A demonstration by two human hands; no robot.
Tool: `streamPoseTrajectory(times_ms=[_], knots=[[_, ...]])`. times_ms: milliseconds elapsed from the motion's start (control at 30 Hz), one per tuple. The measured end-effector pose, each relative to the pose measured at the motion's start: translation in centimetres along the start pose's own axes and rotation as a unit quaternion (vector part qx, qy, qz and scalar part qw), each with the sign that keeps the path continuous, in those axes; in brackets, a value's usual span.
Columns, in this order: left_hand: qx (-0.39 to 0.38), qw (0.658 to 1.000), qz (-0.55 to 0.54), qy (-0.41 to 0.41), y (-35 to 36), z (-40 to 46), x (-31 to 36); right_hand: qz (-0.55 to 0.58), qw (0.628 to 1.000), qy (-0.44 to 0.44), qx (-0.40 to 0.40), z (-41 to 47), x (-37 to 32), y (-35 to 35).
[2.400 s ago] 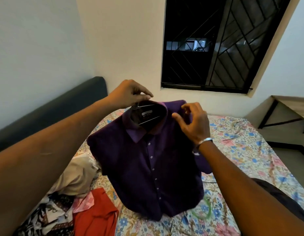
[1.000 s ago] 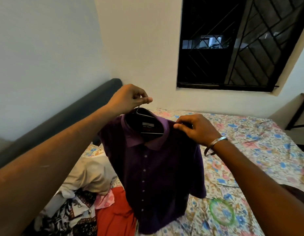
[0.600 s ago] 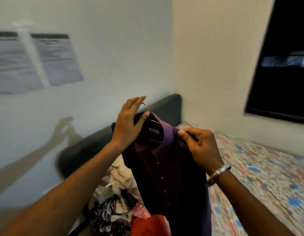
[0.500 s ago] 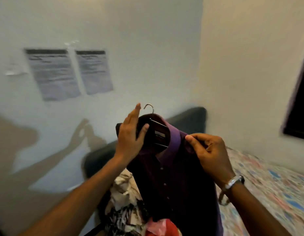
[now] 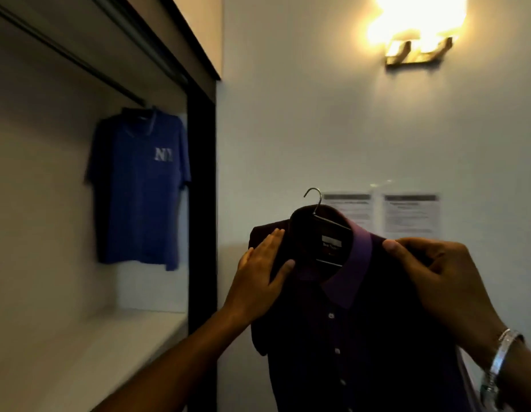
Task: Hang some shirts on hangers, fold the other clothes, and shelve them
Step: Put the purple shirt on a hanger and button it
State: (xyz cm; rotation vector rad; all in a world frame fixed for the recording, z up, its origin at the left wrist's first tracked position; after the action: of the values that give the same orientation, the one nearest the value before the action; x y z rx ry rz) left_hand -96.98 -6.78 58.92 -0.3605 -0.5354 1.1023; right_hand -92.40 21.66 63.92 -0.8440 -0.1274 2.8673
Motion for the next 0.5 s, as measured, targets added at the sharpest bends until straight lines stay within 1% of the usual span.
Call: streamPoseTrajectory(times_ms=[133, 233, 300, 500], knots=[[0.035, 0.997, 0.061, -0.016, -6.7, 6.1, -7.5, 0.010, 0.998, -0.059, -0.014, 7.3, -1.9, 8.8], [0.081, 0.990, 0.115, -0.015, -12.0, 10.8, -13.7, 0.036, 0.994, -0.107, 0.000, 13.1, -3.7, 14.8], [0.095, 0.985, 0.141, -0.014, -14.6, 13.3, -16.8, 0.067, 0.989, -0.127, 0.016, 16.2, -4.7, 17.5], [0.120, 0.971, 0.203, -0.038, -20.8, 20.4, -26.2, 0.114, 0.981, -0.159, 0.006, 25.9, -5.5, 28.4]])
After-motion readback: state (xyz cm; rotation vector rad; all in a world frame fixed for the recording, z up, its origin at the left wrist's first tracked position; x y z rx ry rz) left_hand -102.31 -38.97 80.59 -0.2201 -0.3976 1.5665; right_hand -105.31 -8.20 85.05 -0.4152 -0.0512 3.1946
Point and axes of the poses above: each hand's wrist, its own z-axis towards the middle knuckle, its own y-axis out of the palm, x = y × z, the point moved 10 cm from there along z, towards the middle knuckle, and after that the axes turned 6 degrees about z, right-handed, at the moved point
